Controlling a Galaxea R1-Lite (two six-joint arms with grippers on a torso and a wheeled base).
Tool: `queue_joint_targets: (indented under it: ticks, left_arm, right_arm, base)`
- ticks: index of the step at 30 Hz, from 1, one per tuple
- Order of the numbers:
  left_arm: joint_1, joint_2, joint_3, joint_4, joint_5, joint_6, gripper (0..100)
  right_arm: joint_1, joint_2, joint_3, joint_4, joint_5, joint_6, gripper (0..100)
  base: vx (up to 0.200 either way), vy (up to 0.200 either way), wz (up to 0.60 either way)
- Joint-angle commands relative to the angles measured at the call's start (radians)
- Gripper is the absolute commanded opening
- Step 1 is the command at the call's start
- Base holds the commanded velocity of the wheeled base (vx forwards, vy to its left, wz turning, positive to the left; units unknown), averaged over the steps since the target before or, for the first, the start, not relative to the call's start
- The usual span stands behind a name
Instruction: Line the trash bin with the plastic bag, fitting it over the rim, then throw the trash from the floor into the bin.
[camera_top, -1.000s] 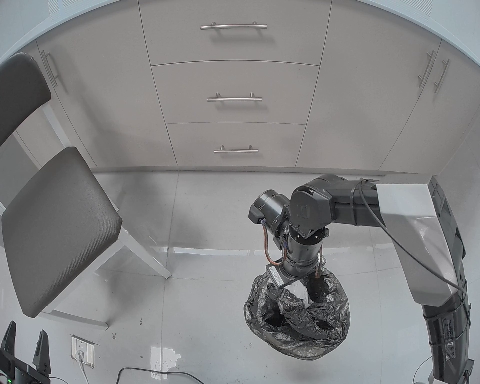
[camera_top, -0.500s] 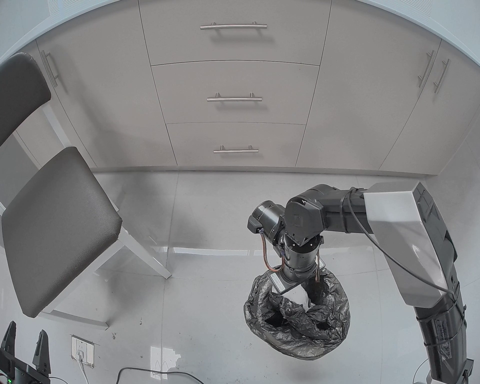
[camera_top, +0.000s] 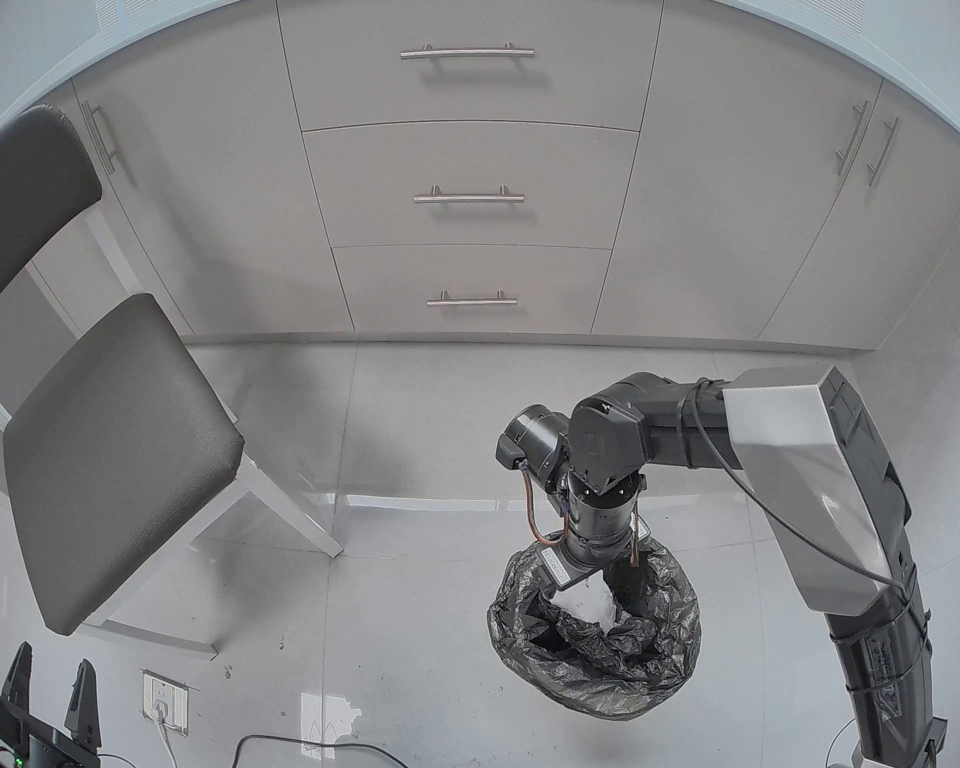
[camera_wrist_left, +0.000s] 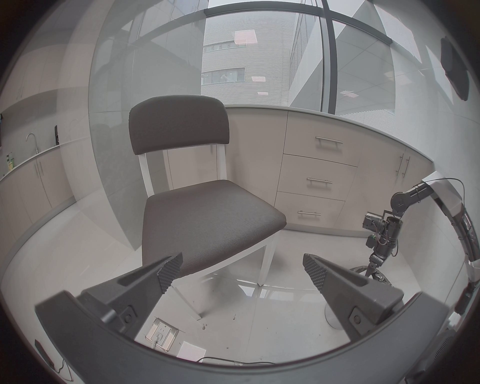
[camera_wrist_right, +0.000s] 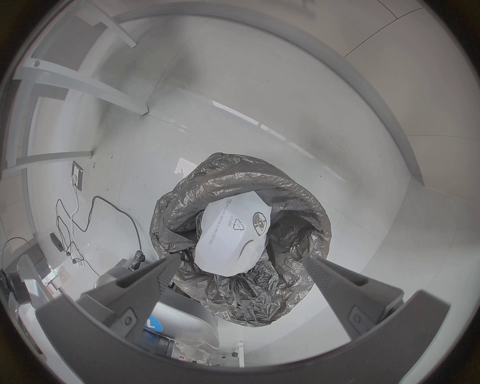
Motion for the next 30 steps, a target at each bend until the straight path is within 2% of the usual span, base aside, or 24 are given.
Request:
queue_joint_targets:
  ticks: [1,2,30]
  left_arm:
    - [0.000,-0.016,0.000,0.000,0.000,0.000,100]
    - [0.000,-0.016,0.000,0.000,0.000,0.000,100]
    - [0.000,-0.016,0.000,0.000,0.000,0.000,100]
  right_arm:
    - [0.000,-0.001,0.000,0.002,0.001,-0.005,100]
    - [0.002,-0.002,0.000,0.002,0.002,-0.008,0]
    - [0.010,-0.025,0.000,0.012,0.008,0.001,0]
  base:
    - [0.000,0.000,0.00]
    - [0.000,0.000,0.00]
    - [0.000,0.000,0.00]
